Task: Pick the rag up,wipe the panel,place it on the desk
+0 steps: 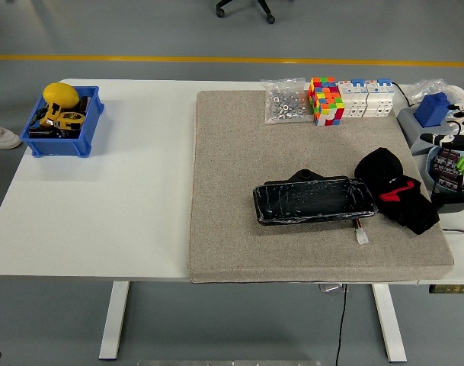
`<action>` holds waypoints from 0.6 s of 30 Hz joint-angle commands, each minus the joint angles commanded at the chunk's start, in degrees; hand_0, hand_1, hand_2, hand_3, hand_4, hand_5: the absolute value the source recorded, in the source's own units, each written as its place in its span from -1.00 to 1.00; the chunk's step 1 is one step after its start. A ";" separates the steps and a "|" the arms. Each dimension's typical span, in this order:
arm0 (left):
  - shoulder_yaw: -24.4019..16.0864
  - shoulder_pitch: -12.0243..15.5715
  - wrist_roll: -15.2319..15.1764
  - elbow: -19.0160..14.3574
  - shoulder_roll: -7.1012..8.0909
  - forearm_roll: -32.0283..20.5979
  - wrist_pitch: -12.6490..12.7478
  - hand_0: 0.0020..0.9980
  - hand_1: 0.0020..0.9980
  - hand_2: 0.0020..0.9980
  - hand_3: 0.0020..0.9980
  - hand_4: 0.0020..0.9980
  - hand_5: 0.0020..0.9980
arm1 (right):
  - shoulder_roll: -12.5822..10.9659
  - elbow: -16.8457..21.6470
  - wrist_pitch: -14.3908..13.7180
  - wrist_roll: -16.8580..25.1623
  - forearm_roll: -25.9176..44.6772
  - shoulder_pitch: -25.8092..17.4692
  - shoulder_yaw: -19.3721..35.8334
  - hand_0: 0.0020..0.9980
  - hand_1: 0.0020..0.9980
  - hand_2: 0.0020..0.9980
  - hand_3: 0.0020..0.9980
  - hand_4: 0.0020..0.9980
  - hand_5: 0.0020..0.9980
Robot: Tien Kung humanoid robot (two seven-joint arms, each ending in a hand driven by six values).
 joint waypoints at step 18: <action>0.72 0.34 0.08 0.00 0.19 -0.26 0.03 0.37 0.46 0.46 0.21 0.34 0.25 | 6.18 -1.08 -2.34 -1.19 -2.28 -3.55 0.64 0.69 0.61 0.70 0.77 1.00 0.62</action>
